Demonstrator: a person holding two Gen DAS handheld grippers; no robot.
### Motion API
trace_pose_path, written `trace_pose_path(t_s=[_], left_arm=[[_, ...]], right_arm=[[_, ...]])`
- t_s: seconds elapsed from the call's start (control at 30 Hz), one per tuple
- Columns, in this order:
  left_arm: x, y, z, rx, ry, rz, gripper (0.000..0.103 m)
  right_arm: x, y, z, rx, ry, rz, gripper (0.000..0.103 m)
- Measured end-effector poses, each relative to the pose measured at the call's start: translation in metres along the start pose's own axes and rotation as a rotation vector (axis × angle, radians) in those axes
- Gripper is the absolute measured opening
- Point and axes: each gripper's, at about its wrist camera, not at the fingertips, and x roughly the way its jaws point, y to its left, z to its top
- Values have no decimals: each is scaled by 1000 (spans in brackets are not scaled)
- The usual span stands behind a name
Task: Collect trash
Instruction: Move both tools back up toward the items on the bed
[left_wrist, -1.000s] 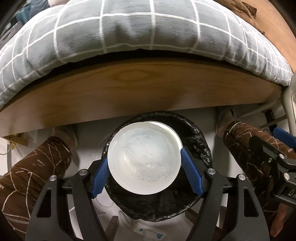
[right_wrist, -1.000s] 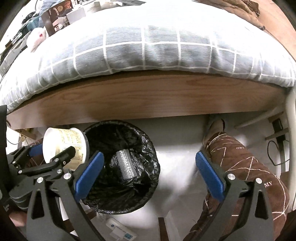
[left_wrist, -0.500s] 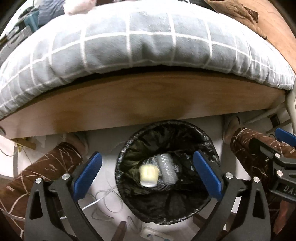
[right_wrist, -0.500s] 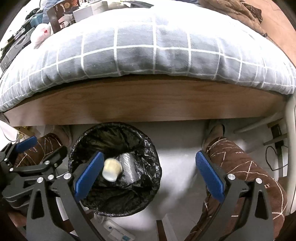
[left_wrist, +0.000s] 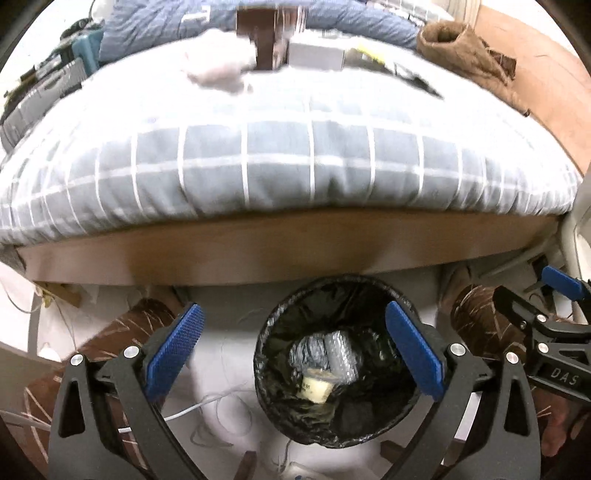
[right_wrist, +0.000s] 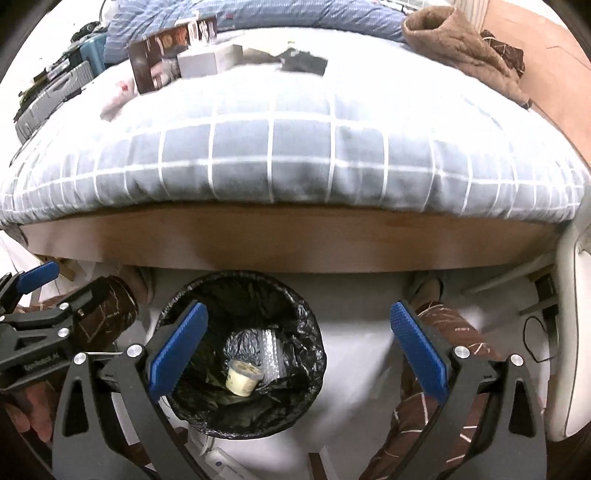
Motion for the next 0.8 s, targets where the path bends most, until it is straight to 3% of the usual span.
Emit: trace_pose_path(t_s=[0.27, 0.8], left_arm=[[-33, 10, 25, -30, -79, 27, 97], [-46, 45, 93, -108, -154, 38, 97]], right_arm=[[-27, -5, 24, -2, -64, 1, 95], [-40, 3, 100, -29, -179, 14, 95]])
